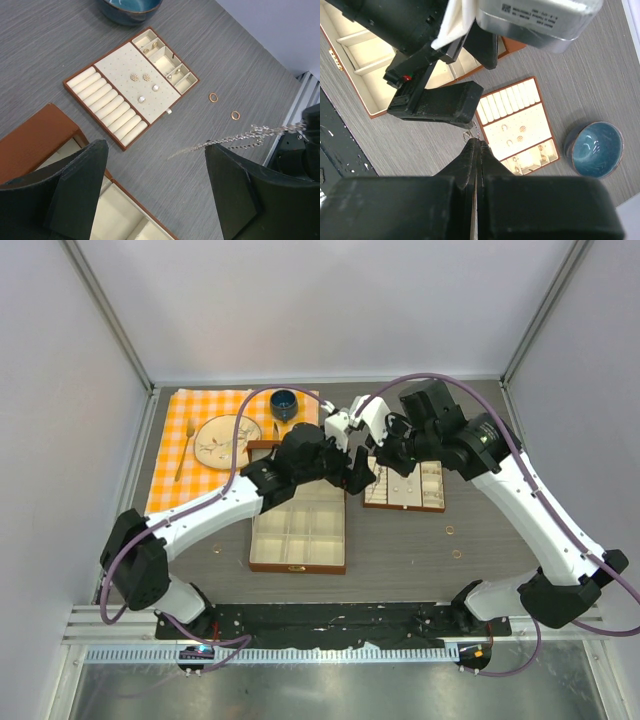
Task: Organize the mixed jewelry
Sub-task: Pick up the jewelry from the center of the board.
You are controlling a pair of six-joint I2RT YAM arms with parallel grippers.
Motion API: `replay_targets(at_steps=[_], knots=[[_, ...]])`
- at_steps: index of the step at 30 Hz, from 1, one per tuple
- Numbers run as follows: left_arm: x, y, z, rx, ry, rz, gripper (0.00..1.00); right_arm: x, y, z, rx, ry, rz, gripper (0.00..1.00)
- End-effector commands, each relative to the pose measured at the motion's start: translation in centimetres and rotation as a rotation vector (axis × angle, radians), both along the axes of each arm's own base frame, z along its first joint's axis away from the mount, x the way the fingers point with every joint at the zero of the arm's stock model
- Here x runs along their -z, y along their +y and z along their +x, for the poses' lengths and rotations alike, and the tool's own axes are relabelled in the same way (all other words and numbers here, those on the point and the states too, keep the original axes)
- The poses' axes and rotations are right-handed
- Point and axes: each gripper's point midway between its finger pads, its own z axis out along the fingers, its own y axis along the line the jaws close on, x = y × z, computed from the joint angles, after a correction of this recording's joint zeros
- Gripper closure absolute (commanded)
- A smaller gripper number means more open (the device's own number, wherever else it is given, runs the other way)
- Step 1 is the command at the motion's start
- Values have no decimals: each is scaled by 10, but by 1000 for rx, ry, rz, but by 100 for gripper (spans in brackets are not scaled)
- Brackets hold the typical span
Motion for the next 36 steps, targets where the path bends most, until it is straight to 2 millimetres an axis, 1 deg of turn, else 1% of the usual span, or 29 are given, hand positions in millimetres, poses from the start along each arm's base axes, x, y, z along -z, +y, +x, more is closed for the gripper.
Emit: replay_targets(at_steps=[1, 3, 8, 12, 14, 15, 18, 23, 29, 31, 32, 36], knots=[[-22, -7, 8, -14, -44, -34, 17, -11, 1, -4, -9, -19, 44, 99], [-23, -7, 7, -11, -41, -40, 18, -12, 2, -4, -8, -17, 47, 99], [-20, -11, 6, 0, -23, -41, 19, -12, 2, -4, -9, -16, 51, 99], [-22, -16, 5, 9, -12, -52, 22, -12, 2, -4, -11, -11, 55, 99], [-20, -18, 4, 14, -4, -46, 23, -11, 3, -5, -13, -6, 57, 99], [-23, -20, 5, 17, -4, -50, 23, -11, 3, -4, -11, -8, 58, 99], [-19, -24, 0, 31, 7, -42, 26, -12, 4, -4, -13, -8, 62, 99], [-15, -25, -2, 46, 11, -37, 30, -16, 3, -4, -10, -19, 66, 99], [-8, -30, -12, 104, 33, -50, 32, -18, 0, -4, -2, -27, 68, 99], [-4, -31, -15, 116, 46, -50, 35, -19, 0, -4, -2, -28, 69, 99], [-8, -35, -15, 129, 37, -67, 36, -19, 0, -4, -1, -29, 71, 99], [-7, -41, -19, 154, 45, -69, 42, -21, -1, -4, -1, -32, 74, 99]])
